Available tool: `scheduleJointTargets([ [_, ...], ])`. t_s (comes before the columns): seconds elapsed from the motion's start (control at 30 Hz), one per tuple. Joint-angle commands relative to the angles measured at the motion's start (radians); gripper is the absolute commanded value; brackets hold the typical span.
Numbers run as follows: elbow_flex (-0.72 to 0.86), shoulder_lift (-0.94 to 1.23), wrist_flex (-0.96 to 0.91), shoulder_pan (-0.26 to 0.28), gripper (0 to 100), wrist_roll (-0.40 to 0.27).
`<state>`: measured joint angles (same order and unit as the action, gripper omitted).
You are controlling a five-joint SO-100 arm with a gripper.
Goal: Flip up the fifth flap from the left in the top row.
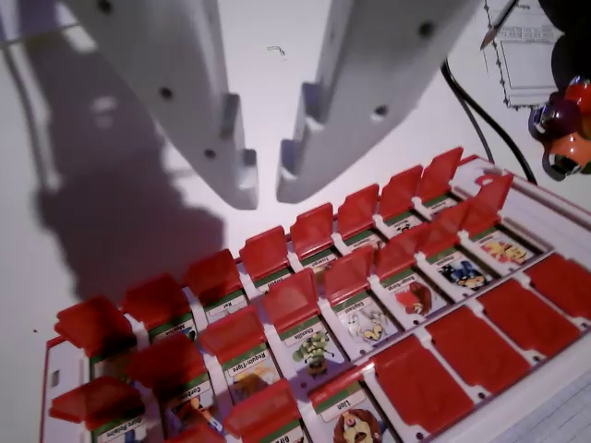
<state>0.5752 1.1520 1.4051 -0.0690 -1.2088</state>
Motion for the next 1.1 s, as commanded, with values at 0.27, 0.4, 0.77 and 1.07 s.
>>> scheduleJointTargets([
  [0.27,-0.276,-0.219,-0.12,0.035,2,0.014],
  [0.4,-0.318,-0.29,-0.155,0.052,2,0.008],
  [0.77,-0.37,-0.396,-0.204,0.072,2,0.008],
  [1.07,-0.393,-0.423,-0.281,0.071,2,0.005],
])
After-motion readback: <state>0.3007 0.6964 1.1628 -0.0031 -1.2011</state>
